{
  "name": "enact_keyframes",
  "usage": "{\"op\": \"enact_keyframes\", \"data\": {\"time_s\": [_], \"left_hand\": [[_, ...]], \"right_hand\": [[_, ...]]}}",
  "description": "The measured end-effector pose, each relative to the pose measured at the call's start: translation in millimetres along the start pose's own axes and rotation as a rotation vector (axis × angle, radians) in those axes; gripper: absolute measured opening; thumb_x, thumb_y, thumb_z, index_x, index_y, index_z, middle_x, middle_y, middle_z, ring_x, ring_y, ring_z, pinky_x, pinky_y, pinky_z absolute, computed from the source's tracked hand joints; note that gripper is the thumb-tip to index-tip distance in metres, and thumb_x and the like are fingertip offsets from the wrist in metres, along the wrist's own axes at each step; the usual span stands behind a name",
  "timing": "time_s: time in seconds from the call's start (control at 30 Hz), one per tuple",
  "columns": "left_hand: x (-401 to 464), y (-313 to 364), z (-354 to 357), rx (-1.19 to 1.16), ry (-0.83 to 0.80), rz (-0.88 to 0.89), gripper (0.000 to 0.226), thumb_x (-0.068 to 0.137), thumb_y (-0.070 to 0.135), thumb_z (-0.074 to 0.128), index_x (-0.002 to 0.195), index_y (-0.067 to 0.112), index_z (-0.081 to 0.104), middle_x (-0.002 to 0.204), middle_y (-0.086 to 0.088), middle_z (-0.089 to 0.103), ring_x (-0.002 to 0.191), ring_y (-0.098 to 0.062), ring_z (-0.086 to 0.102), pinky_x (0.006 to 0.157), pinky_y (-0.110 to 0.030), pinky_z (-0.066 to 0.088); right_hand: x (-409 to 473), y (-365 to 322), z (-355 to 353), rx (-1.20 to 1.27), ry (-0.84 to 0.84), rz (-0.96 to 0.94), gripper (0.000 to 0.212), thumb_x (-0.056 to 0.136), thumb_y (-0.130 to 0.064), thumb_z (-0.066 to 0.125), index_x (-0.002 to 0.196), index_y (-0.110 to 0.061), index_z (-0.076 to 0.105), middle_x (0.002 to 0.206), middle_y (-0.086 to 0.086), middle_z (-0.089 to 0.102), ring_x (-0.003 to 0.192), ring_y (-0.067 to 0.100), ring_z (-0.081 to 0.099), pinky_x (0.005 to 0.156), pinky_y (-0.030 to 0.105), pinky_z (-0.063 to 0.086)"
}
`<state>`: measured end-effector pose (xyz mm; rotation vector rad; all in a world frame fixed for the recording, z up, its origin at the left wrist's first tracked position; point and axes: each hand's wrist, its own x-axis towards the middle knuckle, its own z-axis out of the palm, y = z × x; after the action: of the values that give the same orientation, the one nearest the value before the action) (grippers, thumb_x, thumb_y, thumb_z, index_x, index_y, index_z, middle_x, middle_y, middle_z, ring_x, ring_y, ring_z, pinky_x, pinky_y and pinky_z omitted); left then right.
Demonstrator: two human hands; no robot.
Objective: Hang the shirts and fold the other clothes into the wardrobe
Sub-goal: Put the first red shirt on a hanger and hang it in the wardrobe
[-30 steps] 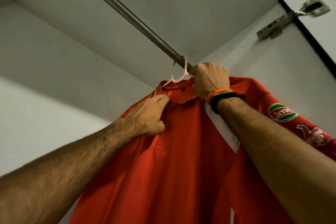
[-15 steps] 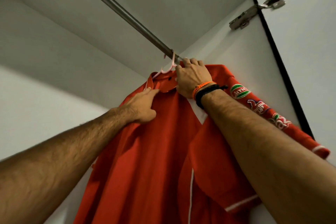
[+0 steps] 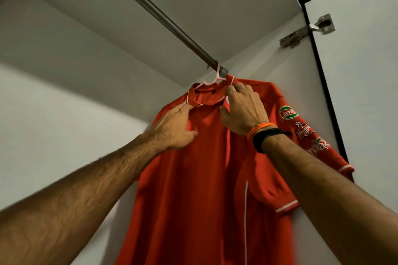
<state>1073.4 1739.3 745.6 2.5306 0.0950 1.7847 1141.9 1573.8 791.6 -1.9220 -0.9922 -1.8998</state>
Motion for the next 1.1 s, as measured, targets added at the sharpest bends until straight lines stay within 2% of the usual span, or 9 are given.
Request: {"op": "enact_keyframes", "data": {"time_s": [0.3,0.43,0.53,0.6,0.7,0.83,0.9,1.0,1.1], "left_hand": [[-100.0,13.1,-22.3,-0.269,0.001,-0.003,0.061,0.084,0.042,0.071,0.135,0.019,0.046,0.138,-0.005,0.049,0.122,-0.022,0.052,0.101,-0.033,0.042],[-141.4,34.7,-21.5,-0.393,-0.038,-0.005,0.056,0.082,0.043,0.072,0.129,0.022,0.049,0.130,-0.003,0.054,0.113,-0.020,0.060,0.098,-0.040,0.049],[-179.1,69.3,-24.2,-0.480,-0.093,0.001,0.051,0.083,0.040,0.072,0.126,0.020,0.052,0.127,-0.001,0.057,0.111,-0.018,0.060,0.097,-0.034,0.048],[-202.1,95.5,-27.0,-0.548,-0.104,0.009,0.046,0.083,0.037,0.073,0.122,0.019,0.055,0.123,0.000,0.060,0.102,-0.016,0.062,0.090,-0.029,0.047],[-248.8,155.9,-30.7,-0.666,-0.183,0.023,0.041,0.083,0.036,0.074,0.117,0.019,0.058,0.117,0.003,0.063,0.093,-0.011,0.061,0.083,-0.024,0.046],[-315.0,246.0,-33.2,-0.834,-0.322,0.055,0.040,0.084,0.036,0.073,0.117,0.021,0.057,0.119,0.007,0.063,0.098,-0.011,0.062,0.087,-0.030,0.051],[-357.5,306.0,-38.1,-0.933,-0.416,0.055,0.039,0.085,0.039,0.072,0.117,0.023,0.055,0.121,0.007,0.062,0.098,-0.009,0.062,0.085,-0.032,0.055],[-430.2,410.4,-50.2,-1.037,-0.588,0.081,0.039,0.087,0.040,0.070,0.119,0.024,0.055,0.124,0.008,0.060,0.101,-0.006,0.060,0.083,-0.026,0.054],[-489.6,478.6,-55.0,-1.108,-0.736,0.086,0.041,0.087,0.037,0.071,0.122,0.022,0.055,0.127,0.005,0.059,0.103,-0.007,0.059,0.083,-0.024,0.053]], "right_hand": [[-109.4,-38.5,-62.4,0.152,-0.050,0.130,0.033,0.081,-0.025,0.065,0.111,-0.012,0.061,0.107,0.004,0.063,0.101,0.025,0.058,0.087,0.040,0.049],[-160.5,-43.2,-106.0,0.191,-0.072,0.144,0.030,0.076,-0.026,0.063,0.103,-0.012,0.062,0.096,0.001,0.065,0.089,0.024,0.062,0.080,0.040,0.052],[-209.0,-38.4,-150.6,0.162,-0.114,0.180,0.025,0.077,-0.021,0.065,0.100,-0.011,0.063,0.092,0.000,0.066,0.083,0.020,0.063,0.076,0.037,0.052],[-240.8,-34.3,-180.5,0.140,-0.134,0.211,0.022,0.079,-0.020,0.069,0.100,-0.013,0.064,0.091,-0.002,0.066,0.081,0.015,0.062,0.073,0.036,0.053],[-300.4,-22.3,-238.9,0.109,-0.158,0.284,0.022,0.083,-0.021,0.070,0.102,-0.014,0.064,0.091,-0.006,0.067,0.080,0.010,0.061,0.070,0.034,0.054],[-378.4,-5.0,-322.2,0.049,-0.214,0.374,0.021,0.083,-0.022,0.069,0.103,-0.015,0.064,0.091,-0.008,0.066,0.079,0.008,0.061,0.069,0.034,0.054],[-424.9,7.9,-378.9,0.005,-0.260,0.422,0.020,0.083,-0.023,0.069,0.101,-0.016,0.064,0.090,-0.008,0.066,0.078,0.008,0.061,0.068,0.034,0.054],[-497.3,31.1,-474.9,-0.080,-0.336,0.547,0.019,0.083,-0.023,0.070,0.100,-0.016,0.064,0.090,-0.008,0.066,0.076,0.008,0.061,0.064,0.031,0.054],[-558.9,42.6,-538.1,-0.103,-0.372,0.671,0.018,0.083,-0.026,0.066,0.097,-0.014,0.064,0.089,-0.004,0.066,0.075,0.011,0.062,0.063,0.029,0.054]]}}
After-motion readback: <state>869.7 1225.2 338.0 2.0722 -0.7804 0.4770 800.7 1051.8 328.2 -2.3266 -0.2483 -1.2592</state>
